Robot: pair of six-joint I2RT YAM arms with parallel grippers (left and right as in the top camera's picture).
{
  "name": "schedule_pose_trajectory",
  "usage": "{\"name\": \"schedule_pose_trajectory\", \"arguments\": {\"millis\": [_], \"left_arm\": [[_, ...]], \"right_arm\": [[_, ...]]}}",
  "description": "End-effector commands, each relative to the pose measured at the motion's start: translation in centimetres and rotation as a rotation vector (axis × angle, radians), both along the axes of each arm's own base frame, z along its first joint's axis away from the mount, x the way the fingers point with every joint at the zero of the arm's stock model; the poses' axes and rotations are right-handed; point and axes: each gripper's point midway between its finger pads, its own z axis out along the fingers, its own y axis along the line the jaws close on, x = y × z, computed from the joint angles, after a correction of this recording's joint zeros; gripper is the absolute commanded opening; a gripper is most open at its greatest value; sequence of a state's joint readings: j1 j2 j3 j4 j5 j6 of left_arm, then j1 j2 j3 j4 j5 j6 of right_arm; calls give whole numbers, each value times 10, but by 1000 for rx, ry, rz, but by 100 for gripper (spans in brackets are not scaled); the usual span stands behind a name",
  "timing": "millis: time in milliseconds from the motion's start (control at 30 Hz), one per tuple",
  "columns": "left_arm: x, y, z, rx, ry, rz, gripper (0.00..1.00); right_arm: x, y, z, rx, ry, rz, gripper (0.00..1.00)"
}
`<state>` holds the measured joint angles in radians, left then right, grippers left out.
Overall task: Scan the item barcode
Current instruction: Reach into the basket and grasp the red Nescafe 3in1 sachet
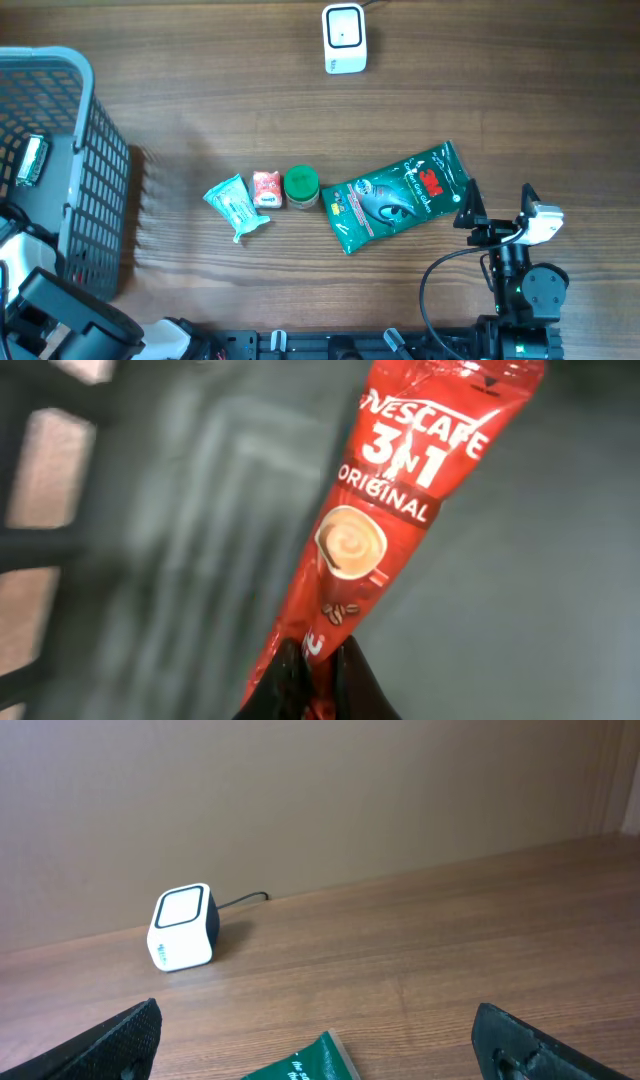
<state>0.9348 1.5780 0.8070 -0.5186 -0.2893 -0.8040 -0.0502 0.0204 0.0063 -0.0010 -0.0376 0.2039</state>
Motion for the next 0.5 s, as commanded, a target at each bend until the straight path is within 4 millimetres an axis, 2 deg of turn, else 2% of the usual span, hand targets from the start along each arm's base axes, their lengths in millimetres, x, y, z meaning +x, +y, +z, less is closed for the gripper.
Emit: {"name": "schedule_pose_trajectory", "arguments": {"millis": [0, 67, 133, 200, 333, 467], "left_arm": [[38, -59, -43, -240, -72, -187, 4], [55, -56, -34, -218, -92, -227, 4], [79, -54, -19, -207, -126, -274, 4], [94, -52, -4, -206, -144, -301, 4], [124, -35, 52, -154, -176, -353, 4], [142, -20, 109, -87, -228, -363, 4]], "right_arm": [[0, 2, 1, 6, -7, 11, 100], [0, 2, 1, 6, -7, 11, 100], [0, 2, 1, 5, -7, 11, 100], [0, 2, 1, 5, -7, 11, 100], [0, 2, 1, 6, -7, 11, 100], [0, 2, 1, 5, -7, 11, 100]]}}
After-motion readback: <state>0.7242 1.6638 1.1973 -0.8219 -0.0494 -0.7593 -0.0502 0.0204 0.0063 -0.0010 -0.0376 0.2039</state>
